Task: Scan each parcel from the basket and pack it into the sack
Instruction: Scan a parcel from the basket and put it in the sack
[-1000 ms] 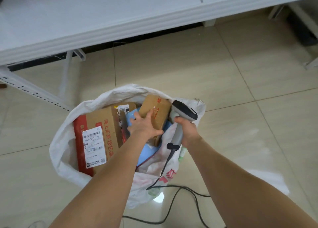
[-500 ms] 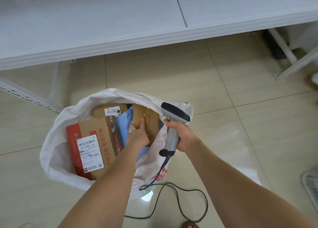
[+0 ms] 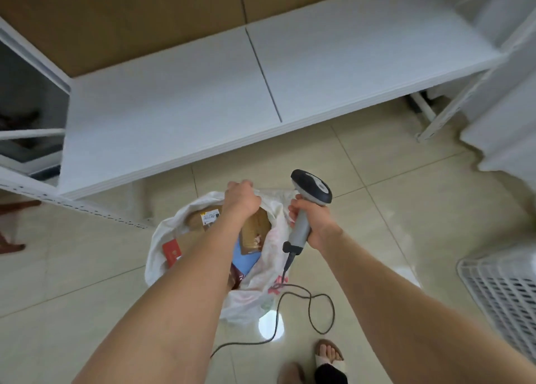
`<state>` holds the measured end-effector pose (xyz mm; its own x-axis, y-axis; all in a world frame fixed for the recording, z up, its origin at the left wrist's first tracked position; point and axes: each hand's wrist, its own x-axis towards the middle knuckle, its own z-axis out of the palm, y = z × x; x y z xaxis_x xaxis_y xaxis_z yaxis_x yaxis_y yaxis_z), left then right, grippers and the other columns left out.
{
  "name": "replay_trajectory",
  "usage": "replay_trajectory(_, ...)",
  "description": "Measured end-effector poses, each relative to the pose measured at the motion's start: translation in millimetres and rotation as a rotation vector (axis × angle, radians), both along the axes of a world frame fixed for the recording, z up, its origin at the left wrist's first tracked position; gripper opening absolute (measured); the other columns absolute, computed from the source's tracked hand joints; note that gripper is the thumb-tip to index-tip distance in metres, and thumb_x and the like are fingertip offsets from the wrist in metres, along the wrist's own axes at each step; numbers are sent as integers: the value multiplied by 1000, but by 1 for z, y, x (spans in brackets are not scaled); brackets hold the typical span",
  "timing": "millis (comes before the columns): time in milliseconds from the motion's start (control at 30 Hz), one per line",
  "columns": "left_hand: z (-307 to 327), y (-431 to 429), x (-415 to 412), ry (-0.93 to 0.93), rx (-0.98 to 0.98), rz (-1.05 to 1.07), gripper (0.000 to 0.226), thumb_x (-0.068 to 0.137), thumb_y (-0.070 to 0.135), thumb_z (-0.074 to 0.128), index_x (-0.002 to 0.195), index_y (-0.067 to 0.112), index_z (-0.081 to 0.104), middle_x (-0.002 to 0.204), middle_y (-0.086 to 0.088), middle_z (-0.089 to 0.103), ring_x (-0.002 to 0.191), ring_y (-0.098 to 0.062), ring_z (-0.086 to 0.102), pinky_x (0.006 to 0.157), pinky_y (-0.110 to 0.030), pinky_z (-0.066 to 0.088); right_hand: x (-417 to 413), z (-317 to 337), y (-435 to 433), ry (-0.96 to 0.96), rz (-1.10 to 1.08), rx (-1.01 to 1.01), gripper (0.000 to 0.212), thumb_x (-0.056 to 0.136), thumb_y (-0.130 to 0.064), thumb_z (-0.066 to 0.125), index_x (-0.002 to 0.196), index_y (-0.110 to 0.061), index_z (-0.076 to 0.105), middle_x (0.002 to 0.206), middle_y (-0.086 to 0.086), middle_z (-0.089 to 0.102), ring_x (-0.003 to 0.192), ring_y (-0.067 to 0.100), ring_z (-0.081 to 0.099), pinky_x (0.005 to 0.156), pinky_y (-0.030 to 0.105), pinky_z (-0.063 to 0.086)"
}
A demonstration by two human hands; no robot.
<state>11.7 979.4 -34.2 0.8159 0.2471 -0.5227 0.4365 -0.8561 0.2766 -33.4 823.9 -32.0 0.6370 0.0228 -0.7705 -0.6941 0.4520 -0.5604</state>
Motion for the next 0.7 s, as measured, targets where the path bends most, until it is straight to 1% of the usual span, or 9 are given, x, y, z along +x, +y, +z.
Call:
replay_trajectory(100,67,-25,7,-20,-2,-72,50,92,15,51,142,15,43,145,-14,39,128,-30,44,106,-35,39,-10,59,-24,-13,-58,11,24,90,5,58,74,-10,50,67,9,52,58,15,50,57,27,41)
replay_trajectory(167,106,-46,10,-39,5,-119,49,93,13,50,142,14,42,146,-15,36,131,-29,43,107,-36,39,-20,94,-43,-15,-115,4,24,90,5,59,73,-10,50,67,9,52,56,15,50,56,27,42)
replay_trajectory(233,141,-70,10,-56,3,-180,50,93,10,48,143,14,41,148,-15,32,128,-30,46,103,-34,42,-32,125,-63,-36,-179,-4,21,90,3,60,74,-8,51,67,9,53,56,15,51,56,27,42)
replay_trajectory(300,171,-98,7,-85,-17,-247,50,93,8,47,143,15,40,146,-15,30,120,-31,51,95,-32,44,-45,153,-84,-59,-246,-12,19,90,2,59,74,-7,53,67,8,53,56,15,51,57,28,42)
replay_trajectory(333,185,-114,4,-103,-27,-285,50,93,8,46,143,16,40,145,-15,31,119,-32,52,93,-33,44,-53,166,-95,-71,-279,-19,19,90,1,59,75,-7,53,66,8,54,56,15,51,57,28,42)
replay_trajectory(467,231,-180,-12,-156,-63,-434,50,91,10,46,141,17,42,141,-14,33,117,-31,52,91,-34,46,-87,208,-140,-108,-417,-42,19,90,-1,61,74,-8,53,63,7,55,53,14,52,57,28,42)
replay_trajectory(567,258,-233,-32,-168,-79,-535,50,91,12,46,141,17,42,142,-14,32,117,-31,51,95,-35,45,-115,230,-179,-112,-532,-53,19,88,-2,63,72,-9,55,60,6,57,54,15,53,60,28,42)
replay_trajectory(633,271,-269,-49,-181,-84,-600,50,92,13,47,141,17,41,143,-14,32,120,-31,49,99,-37,44,-135,240,-207,-113,-608,-61,17,87,-3,64,74,-9,56,61,5,59,55,15,55,61,29,45)
replay_trajectory(700,280,-305,-66,-199,-78,-658,50,93,14,47,142,18,41,144,-14,32,122,-30,48,100,-37,43,-156,247,-236,-110,-670,-64,14,86,-4,66,77,-9,57,61,5,61,55,15,57,62,29,47)
